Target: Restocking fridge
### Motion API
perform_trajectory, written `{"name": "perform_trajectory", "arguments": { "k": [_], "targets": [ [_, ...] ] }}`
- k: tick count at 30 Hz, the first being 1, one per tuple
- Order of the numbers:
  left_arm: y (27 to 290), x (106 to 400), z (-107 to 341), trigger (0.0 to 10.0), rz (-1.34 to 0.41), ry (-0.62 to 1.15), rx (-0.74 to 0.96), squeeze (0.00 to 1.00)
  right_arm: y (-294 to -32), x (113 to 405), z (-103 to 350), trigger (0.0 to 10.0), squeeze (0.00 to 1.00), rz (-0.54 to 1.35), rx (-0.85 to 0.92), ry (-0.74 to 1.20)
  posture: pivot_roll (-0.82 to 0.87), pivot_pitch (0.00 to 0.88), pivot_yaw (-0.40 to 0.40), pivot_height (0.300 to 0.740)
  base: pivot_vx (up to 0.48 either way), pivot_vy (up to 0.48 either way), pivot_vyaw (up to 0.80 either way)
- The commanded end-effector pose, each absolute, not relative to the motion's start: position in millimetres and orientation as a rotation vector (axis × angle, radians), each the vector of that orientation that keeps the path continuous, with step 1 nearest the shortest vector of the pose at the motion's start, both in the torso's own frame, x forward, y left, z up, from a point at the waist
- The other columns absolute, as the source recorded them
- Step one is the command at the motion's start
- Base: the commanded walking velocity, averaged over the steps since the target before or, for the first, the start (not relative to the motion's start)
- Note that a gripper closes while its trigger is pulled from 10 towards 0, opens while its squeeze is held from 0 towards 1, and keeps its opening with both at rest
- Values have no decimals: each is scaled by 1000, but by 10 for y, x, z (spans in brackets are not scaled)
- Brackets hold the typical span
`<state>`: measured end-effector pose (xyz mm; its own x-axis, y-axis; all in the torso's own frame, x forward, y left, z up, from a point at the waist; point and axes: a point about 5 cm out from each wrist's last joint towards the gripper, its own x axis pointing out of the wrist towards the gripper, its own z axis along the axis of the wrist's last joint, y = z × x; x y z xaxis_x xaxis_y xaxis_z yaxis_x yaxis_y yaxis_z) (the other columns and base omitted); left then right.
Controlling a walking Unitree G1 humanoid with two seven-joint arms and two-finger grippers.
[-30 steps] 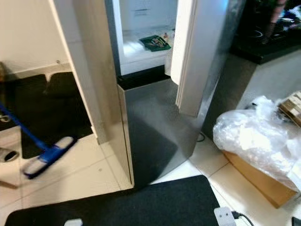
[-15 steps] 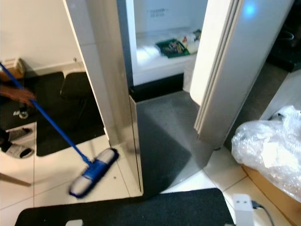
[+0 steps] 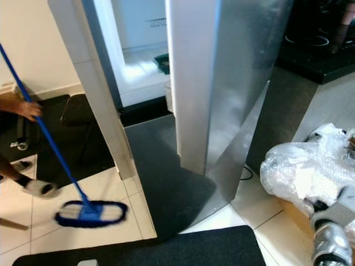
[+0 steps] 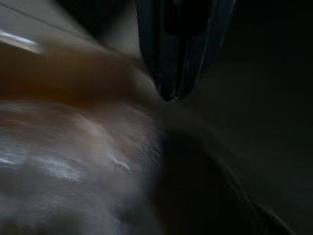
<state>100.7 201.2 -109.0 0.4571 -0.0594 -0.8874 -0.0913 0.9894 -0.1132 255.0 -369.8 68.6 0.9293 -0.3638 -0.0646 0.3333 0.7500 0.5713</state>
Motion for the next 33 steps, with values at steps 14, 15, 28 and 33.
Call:
{"name": "perform_trajectory", "arguments": {
  "k": [14,15,28,33],
  "targets": [
    [2003,912,-1115,10000,2,1131,-160,0,-3479,2804,1715,10000,0,315,636,-565,22,0,13,740,0,0,0],
    [2006,915,-1114,10000,2,1131,-159,0,-3426,2883,1784,2980,0,330,614,-565,22,0,13,740,0,0,0],
    [2011,911,-1114,10000,3,1131,-163,0,-3143,3155,2152,10000,0,391,532,-583,31,0,13,740,0,0,0],
    [2005,901,-1117,10000,2,1134,-166,0,-2931,3272,2273,10000,0,448,469,-563,31,0,13,740,0,0,0]
  ]
}}
